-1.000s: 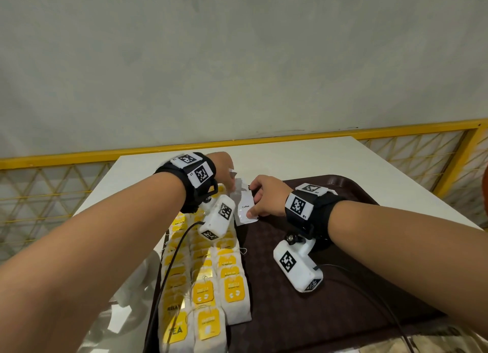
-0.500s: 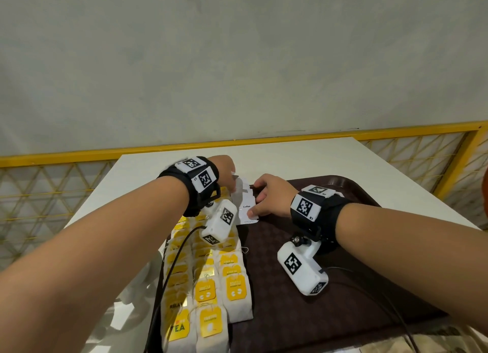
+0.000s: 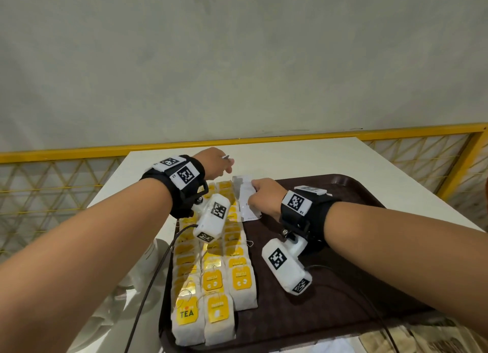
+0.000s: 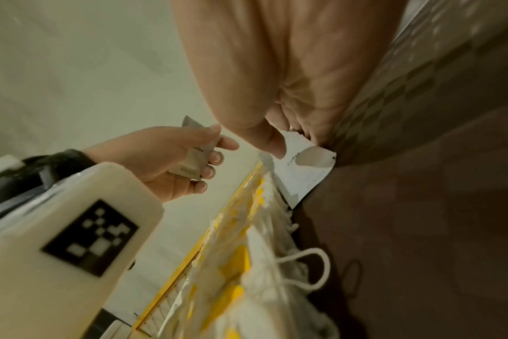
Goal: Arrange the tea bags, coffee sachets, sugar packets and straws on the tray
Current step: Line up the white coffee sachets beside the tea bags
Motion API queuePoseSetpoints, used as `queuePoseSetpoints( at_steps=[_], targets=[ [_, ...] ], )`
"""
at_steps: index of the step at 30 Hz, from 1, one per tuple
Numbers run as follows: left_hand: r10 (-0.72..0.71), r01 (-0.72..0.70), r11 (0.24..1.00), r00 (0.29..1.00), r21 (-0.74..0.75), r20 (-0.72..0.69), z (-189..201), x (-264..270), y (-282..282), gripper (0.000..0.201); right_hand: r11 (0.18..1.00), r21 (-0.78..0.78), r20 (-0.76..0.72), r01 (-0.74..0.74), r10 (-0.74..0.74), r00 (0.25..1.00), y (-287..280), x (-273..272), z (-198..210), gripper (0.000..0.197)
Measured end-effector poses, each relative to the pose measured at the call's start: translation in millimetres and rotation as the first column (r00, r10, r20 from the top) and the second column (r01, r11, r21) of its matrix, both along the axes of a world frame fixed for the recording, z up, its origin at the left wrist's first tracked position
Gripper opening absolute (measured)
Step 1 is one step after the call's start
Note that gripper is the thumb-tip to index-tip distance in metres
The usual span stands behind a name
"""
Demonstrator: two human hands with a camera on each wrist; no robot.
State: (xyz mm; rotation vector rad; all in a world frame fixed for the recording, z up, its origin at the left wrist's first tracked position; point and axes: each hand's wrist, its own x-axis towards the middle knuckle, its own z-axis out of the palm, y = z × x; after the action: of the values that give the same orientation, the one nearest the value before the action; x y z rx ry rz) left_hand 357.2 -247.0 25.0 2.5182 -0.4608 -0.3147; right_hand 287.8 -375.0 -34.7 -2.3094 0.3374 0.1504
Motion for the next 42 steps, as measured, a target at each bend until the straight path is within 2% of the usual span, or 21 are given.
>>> queuePoseSetpoints(
  at_steps=[4, 6, 8, 9, 11, 12, 13, 15, 18, 20, 22, 26, 31, 38, 42],
  targets=[
    [-0.033, 0.033, 0.998, 0.999, -0.051, 0.002, 0, -6, 3, 0.042, 0.999, -0.041, 0.004, -0.008, 0.008, 1.0, -1, 1, 7, 0.011],
    [-0.079, 0.081, 0.986, 0.997, -0.143, 0.017, 2, -9, 5, 0.045, 1.0, -0.017, 0.06, 0.016, -0.015, 0.998, -6, -1, 15, 0.046],
    [-0.14, 0.145, 0.961, 0.989, -0.236, 0.037, 4, -15, 5, 0.046, 0.986, 0.165, 0.167, 0.009, -0.037, 0.985, -11, -6, 27, 0.058],
    [-0.176, 0.179, 0.946, 0.984, -0.27, 0.036, 5, -19, 5, 0.046, 0.944, 0.328, 0.189, -0.032, -0.032, 0.982, -12, -11, 34, 0.058],
    [-0.263, 0.253, 0.914, 0.965, -0.318, 0.011, 5, -27, 3, 0.045, 0.784, 0.611, 0.19, -0.109, -0.012, 0.982, -15, -19, 47, 0.049],
    [-0.305, 0.284, 0.899, 0.952, -0.334, -0.011, 4, -31, 1, 0.044, 0.731, 0.669, 0.199, -0.133, -0.004, 0.98, -15, -25, 52, 0.04],
    [-0.341, 0.311, 0.887, 0.939, -0.341, -0.031, 3, -34, -1, 0.044, 0.723, 0.676, 0.208, -0.143, -0.001, 0.978, -17, -28, 54, 0.03],
    [-0.398, 0.388, 0.879, 0.917, -0.277, 0.023, 1, -36, -4, 0.04, 0.751, 0.65, 0.201, -0.113, -0.027, 0.979, -19, -34, 54, 0.01],
    [-0.335, 0.37, 0.919, 0.915, -0.136, 0.226, 3, -31, -4, 0.015, 0.829, 0.559, 0.124, -0.018, -0.062, 0.99, -26, -38, 45, 0.013],
    [-0.359, 0.372, 0.928, 0.911, -0.031, 0.202, 2, -27, -3, 0.005, 0.858, 0.514, 0.058, 0.008, -0.044, 0.997, -29, -40, 36, 0.015],
    [-0.411, 0.401, 0.911, 0.902, 0.093, 0.133, 0, -27, -5, 0.003, 0.879, 0.475, 0.013, 0.03, -0.041, 0.999, -30, -39, 25, 0.018],
    [-0.407, 0.369, 0.9, 0.902, 0.232, 0.145, -5, -23, -16, 0.007, 0.97, 0.239, -0.005, 0.047, -0.047, 0.999, -25, -37, 8, 0.02],
    [-0.309, 0.258, 0.935, 0.93, 0.244, 0.201, -4, -12, -19, 0.009, 0.981, 0.193, 0.019, 0.033, -0.038, 0.999, -20, -32, 3, 0.028],
    [-0.292, 0.239, 0.938, 0.936, 0.252, 0.196, -9, -10, -15, 0.013, 0.994, 0.109, 0.003, 0.022, -0.022, 1.0, -17, -25, 4, 0.027],
    [-0.298, 0.245, 0.935, 0.935, 0.256, 0.194, -10, -11, -11, 0.016, 0.983, 0.168, 0.016, 0.072, -0.075, 0.997, -19, -26, 3, 0.029]
  ],
)
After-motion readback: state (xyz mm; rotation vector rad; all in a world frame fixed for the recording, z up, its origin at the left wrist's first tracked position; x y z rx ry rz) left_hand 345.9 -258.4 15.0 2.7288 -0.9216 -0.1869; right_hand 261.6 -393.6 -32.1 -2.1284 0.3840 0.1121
